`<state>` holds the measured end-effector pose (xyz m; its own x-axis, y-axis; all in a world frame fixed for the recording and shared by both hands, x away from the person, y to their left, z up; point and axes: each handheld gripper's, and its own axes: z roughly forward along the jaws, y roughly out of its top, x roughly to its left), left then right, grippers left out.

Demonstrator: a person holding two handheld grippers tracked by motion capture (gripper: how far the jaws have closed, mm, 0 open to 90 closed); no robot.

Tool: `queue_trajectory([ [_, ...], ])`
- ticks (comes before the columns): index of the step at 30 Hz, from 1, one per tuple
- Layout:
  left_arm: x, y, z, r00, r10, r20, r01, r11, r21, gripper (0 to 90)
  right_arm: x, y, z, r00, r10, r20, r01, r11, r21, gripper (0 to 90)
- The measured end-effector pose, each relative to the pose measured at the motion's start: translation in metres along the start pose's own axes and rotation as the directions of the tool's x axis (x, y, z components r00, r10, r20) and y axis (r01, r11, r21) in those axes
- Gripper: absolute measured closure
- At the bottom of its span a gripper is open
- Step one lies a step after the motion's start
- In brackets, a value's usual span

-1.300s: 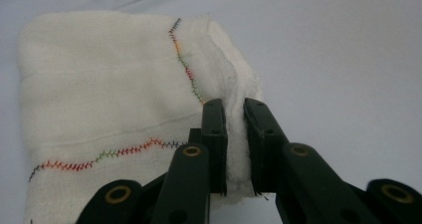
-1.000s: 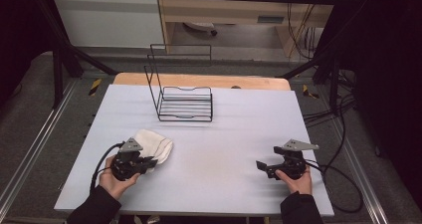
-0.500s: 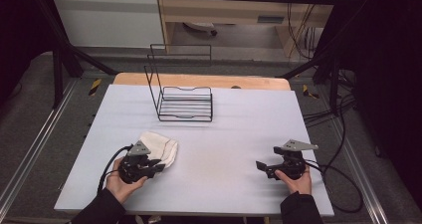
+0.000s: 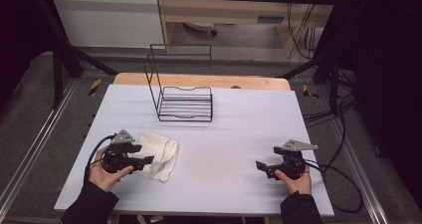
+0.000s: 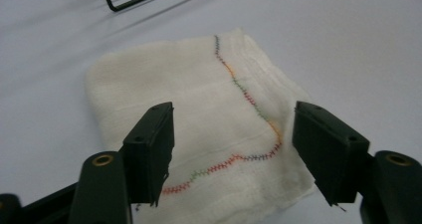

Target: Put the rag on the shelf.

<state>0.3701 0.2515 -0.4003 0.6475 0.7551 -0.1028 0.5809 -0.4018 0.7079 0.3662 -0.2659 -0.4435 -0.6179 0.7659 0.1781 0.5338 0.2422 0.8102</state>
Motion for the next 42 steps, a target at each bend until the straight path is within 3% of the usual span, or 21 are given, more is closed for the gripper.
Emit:
queue_trajectory([
  [3, 0.005, 0.003, -0.006, 0.9997, -0.02, 0.013, 0.021, 0.9996, -0.02, 27.1, 0.0, 0.0, 0.0, 1.0, -0.001, 0.001, 0.001, 1.0, 0.001, 1.8],
  [9, 0.018, 0.012, -0.009, 0.9991, -0.034, -0.025, 0.033, 0.999, -0.029, 18.3, 0.0, 0.0, 0.0, 1.0, 0.001, 0.0, -0.001, 1.0, 0.001, 1.8],
  [16, 0.04, 0.02, 0.0, 0.9962, -0.066, -0.057, 0.065, 0.9978, -0.012, 14.1, 0.0, 0.0, 0.001, 1.0, 0.003, 0.002, -0.003, 1.0, 0.002, 1.8],
  [22, 0.051, 0.024, 0.011, 0.9948, -0.047, -0.09, 0.048, 0.9988, 0.009, 14.7, 0.0, 0.0, 0.001, 1.0, 0.001, 0.002, -0.001, 1.0, 0.004, 1.8],
  [26, 0.06, 0.024, 0.024, 0.9861, -0.05, -0.158, 0.058, 0.9971, 0.048, 23.6, 0.0, 0.0, 0.002, 1.0, 0.002, 0.003, -0.002, 1.0, 0.004, 1.8],
  [30, 0.066, 0.022, 0.034, 0.9864, -0.081, -0.143, 0.089, 0.9948, 0.05, 26.3, 0.0, 0.0, 0.002, 1.0, -0.002, 0.003, 0.002, 1.0, 0.005, 1.8],
  [38, 0.075, 0.016, 0.05, 0.9799, -0.103, -0.171, 0.109, 0.9936, 0.03, 41.2, 0.0, 0.0, 0.002, 1.0, 0.001, 0.001, -0.001, 1.0, 0.009, 1.8],
  [42, 0.076, 0.016, 0.054, 0.9829, -0.102, -0.153, 0.108, 0.9937, 0.031, 51.1, 0.0, 0.0, 0.003, 1.0, -0.001, 0.001, 0.001, 1.0, 0.012, 1.8],
])
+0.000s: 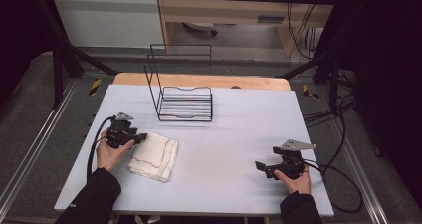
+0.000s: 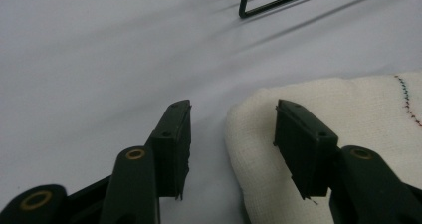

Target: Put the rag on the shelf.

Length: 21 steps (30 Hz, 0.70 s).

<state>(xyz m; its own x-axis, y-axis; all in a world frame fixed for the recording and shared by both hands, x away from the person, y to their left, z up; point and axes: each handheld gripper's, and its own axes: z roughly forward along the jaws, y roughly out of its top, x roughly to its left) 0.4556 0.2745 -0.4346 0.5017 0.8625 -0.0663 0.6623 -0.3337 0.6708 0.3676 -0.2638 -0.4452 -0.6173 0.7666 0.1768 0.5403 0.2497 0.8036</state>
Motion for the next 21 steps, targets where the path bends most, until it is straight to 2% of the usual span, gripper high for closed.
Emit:
queue_trajectory([
  [4, 0.001, -0.001, 0.002, 0.9994, -0.011, 0.032, 0.011, 0.9999, 0.012, 61.9, 0.001, 0.0, 0.001, 1.0, -0.002, -0.001, 0.002, 1.0, 0.003, 1.9],
  [7, 0.001, -0.002, 0.003, 0.9981, -0.027, 0.056, 0.026, 0.9995, 0.016, 66.3, 0.001, 0.0, 0.001, 1.0, -0.003, -0.003, 0.003, 1.0, 0.005, 1.9],
  [9, 0.0, -0.002, 0.003, 0.9979, -0.03, 0.058, 0.029, 0.9994, 0.02, 70.0, 0.003, 0.002, 0.003, 1.0, -0.009, -0.003, 0.009, 1.0, 0.003, 1.9],
  [14, -0.004, -0.003, 0.003, 0.9989, -0.014, 0.044, 0.013, 0.9997, 0.021, 73.0, 0.007, 0.005, 0.005, 0.9999, -0.011, -0.008, 0.011, 1.0, 0.007, 2.0],
  [18, -0.003, -0.004, 0.004, 0.9978, -0.035, 0.057, 0.034, 0.9992, 0.02, 74.6, 0.017, 0.012, 0.012, 0.9997, -0.018, -0.016, 0.018, 1.0, 0.005, 2.0],
  [21, -0.003, -0.004, 0.004, 0.998, -0.027, 0.057, 0.026, 0.9995, 0.015, 74.8, 0.022, 0.016, 0.016, 0.9996, -0.02, -0.017, 0.021, 1.0, 0.014, 2.0],
])
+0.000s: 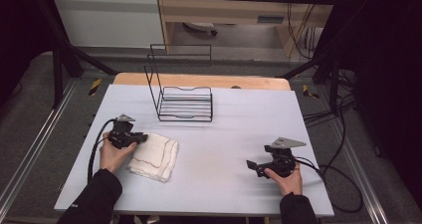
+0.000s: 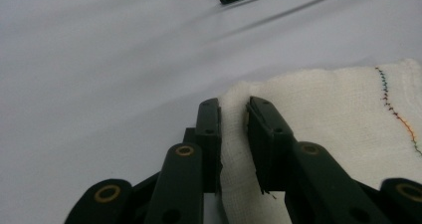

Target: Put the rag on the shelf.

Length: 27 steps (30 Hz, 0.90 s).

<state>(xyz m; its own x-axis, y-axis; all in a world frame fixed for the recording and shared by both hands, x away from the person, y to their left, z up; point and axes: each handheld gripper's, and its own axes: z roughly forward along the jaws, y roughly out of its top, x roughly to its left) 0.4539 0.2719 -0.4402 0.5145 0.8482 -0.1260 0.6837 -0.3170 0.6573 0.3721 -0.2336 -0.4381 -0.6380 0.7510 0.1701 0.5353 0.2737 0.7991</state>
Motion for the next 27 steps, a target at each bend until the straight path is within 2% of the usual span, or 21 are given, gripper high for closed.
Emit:
queue_trajectory([
  [4, -0.001, 0.0, 0.0, 0.9999, 0.009, -0.006, -0.009, 1.0, 0.004, 75.3, 0.01, 0.01, 0.01, 0.9999, -0.015, 0.001, 0.015, 1.0, 0.007, 1.9],
  [8, -0.005, 0.001, 0.001, 0.9991, 0.031, -0.027, -0.031, 0.9995, 0.007, 76.8, 0.02, 0.023, 0.021, 0.9999, -0.011, -0.001, 0.011, 1.0, -0.004, 1.9],
  [10, -0.006, 0.001, 0.001, 0.9988, 0.037, -0.033, -0.037, 0.9993, 0.005, 77.0, 0.025, 0.029, 0.027, 0.9998, -0.003, -0.017, 0.003, 1.0, -0.005, 1.8],
  [13, -0.006, 0.001, 0.001, 0.9988, 0.039, -0.031, -0.039, 0.9992, 0.005, 77.1, 0.038, 0.04, 0.042, 0.9997, 0.0, -0.023, 0.0, 1.0, -0.001, 1.9],
  [17, -0.006, 0.0, 0.001, 0.9985, 0.044, -0.032, -0.044, 0.999, 0.005, 77.1, 0.048, 0.049, 0.054, 0.9998, -0.008, -0.016, 0.008, 1.0, -0.002, 1.5],
  [18, -0.007, 0.0, 0.001, 0.9984, 0.045, -0.034, -0.045, 0.999, 0.005, 77.1, 0.054, 0.054, 0.062, 0.9997, -0.012, -0.02, 0.012, 1.0, 0.001, 1.1],
  [27, -0.009, 0.001, 0.001, 0.9969, 0.063, -0.047, -0.063, 0.998, 0.006, 77.1, 0.078, 0.077, 0.09, 0.9995, -0.026, -0.016, 0.026, 1.0, -0.002, 0.8],
])
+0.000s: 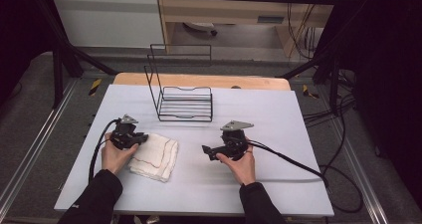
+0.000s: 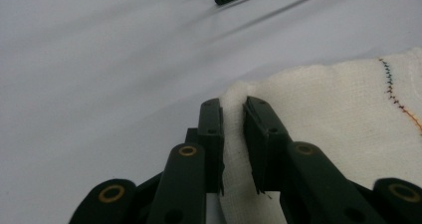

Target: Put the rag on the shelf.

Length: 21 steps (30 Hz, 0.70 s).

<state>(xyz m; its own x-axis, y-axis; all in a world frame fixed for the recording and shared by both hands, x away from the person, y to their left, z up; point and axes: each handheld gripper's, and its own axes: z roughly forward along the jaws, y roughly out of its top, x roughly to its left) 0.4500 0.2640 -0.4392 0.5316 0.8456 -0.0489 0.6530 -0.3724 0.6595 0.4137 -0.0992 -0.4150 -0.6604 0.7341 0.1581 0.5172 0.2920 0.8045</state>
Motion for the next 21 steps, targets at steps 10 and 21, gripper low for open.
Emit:
queue_trajectory([
  [10, 0.002, 0.0, 0.0, 0.9999, -0.01, 0.012, 0.01, 0.9999, -0.002, 77.1, 0.016, 0.012, 0.031, 0.9999, -0.009, 0.012, 0.009, 0.999, 0.031, 1.4],
  [21, 0.003, -0.001, 0.0, 0.9996, -0.02, 0.021, 0.02, 0.9998, -0.003, 77.0, 0.035, 0.023, 0.065, 0.9999, 0.005, -0.012, -0.005, 0.998, 0.069, 6.9],
])
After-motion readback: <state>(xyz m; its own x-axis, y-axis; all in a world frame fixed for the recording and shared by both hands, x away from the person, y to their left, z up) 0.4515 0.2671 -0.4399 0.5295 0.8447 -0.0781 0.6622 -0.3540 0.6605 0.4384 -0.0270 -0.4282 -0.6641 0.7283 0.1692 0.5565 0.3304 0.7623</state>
